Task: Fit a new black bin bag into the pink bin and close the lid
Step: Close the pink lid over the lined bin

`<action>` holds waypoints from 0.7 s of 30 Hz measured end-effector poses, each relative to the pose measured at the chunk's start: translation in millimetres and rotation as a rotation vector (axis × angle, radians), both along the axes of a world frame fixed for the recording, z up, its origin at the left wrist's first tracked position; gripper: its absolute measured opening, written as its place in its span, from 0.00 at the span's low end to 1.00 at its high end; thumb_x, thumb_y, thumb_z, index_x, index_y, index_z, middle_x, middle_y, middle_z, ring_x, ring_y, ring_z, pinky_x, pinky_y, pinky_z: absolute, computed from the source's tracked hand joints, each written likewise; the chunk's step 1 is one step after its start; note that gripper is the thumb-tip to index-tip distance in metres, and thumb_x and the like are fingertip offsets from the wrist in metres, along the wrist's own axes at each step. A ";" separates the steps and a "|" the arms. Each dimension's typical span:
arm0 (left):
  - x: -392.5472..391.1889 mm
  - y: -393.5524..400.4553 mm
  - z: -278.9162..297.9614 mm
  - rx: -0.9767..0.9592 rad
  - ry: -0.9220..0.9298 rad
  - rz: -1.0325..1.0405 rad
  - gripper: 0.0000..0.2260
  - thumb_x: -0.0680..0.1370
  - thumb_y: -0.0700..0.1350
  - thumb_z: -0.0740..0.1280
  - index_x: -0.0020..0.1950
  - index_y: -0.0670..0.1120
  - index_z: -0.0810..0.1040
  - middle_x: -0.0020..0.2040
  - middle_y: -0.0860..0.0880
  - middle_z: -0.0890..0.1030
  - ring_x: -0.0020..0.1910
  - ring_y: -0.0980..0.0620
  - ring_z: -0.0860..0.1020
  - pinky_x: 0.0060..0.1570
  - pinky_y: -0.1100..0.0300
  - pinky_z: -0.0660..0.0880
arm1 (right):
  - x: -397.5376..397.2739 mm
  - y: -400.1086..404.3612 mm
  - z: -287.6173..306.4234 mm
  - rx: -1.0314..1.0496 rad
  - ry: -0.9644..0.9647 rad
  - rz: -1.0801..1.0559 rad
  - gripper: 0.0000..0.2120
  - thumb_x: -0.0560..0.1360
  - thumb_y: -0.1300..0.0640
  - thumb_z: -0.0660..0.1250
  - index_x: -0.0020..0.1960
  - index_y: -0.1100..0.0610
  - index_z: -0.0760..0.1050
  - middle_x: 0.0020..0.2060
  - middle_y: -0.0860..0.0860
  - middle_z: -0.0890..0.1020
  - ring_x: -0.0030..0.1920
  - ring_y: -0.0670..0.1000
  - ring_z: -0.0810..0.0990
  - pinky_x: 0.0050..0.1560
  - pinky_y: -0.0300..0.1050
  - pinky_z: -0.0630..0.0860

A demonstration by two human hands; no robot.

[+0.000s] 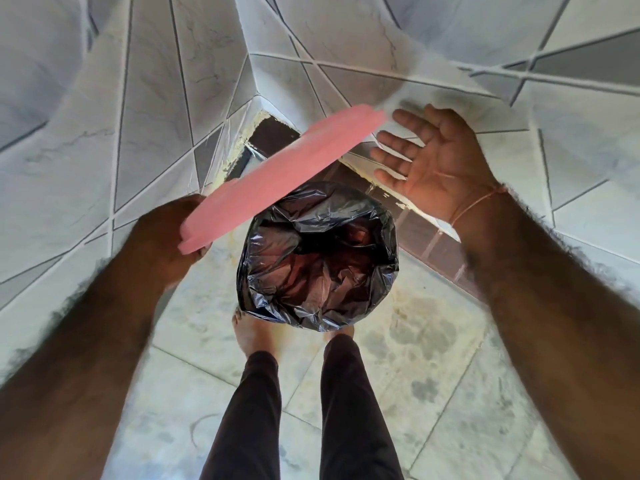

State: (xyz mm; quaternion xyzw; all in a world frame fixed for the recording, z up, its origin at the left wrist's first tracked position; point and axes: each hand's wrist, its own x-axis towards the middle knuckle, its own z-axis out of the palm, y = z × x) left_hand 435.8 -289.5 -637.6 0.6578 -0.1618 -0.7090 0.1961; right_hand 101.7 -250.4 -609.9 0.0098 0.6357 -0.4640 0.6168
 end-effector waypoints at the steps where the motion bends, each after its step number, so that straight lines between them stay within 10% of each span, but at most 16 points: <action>1: -0.4 2.9 1.2 -0.053 0.004 -0.045 0.10 0.78 0.36 0.60 0.55 0.47 0.76 0.43 0.50 0.80 0.43 0.52 0.77 0.30 0.70 0.77 | 2.0 -0.8 3.3 -0.008 0.006 0.034 0.19 0.77 0.43 0.57 0.60 0.51 0.76 0.61 0.55 0.79 0.63 0.56 0.77 0.64 0.56 0.70; 11: -15.8 54.5 -34.1 -0.036 -0.152 -0.063 0.20 0.68 0.27 0.70 0.56 0.44 0.77 0.40 0.48 0.73 0.46 0.46 0.76 0.55 0.49 0.74 | 9.5 63.9 -30.4 0.169 0.271 0.265 0.09 0.76 0.54 0.66 0.38 0.54 0.77 0.28 0.48 0.78 0.27 0.45 0.75 0.30 0.36 0.70; 14: -32.8 72.2 -48.5 -0.144 -0.416 -0.179 0.20 0.65 0.32 0.69 0.54 0.47 0.79 0.46 0.48 0.79 0.49 0.44 0.79 0.54 0.50 0.76 | 22.4 84.9 -55.7 0.194 0.586 0.555 0.10 0.72 0.55 0.66 0.51 0.56 0.80 0.41 0.52 0.82 0.42 0.53 0.81 0.41 0.45 0.76; 21: -50.8 91.3 -51.0 -0.297 -0.562 -0.366 0.18 0.69 0.34 0.66 0.56 0.48 0.80 0.55 0.47 0.81 0.49 0.52 0.78 0.36 0.74 0.68 | 43.3 107.1 -106.2 0.282 0.654 0.766 0.44 0.58 0.49 0.68 0.71 0.48 0.56 0.68 0.53 0.68 0.65 0.61 0.71 0.60 0.66 0.75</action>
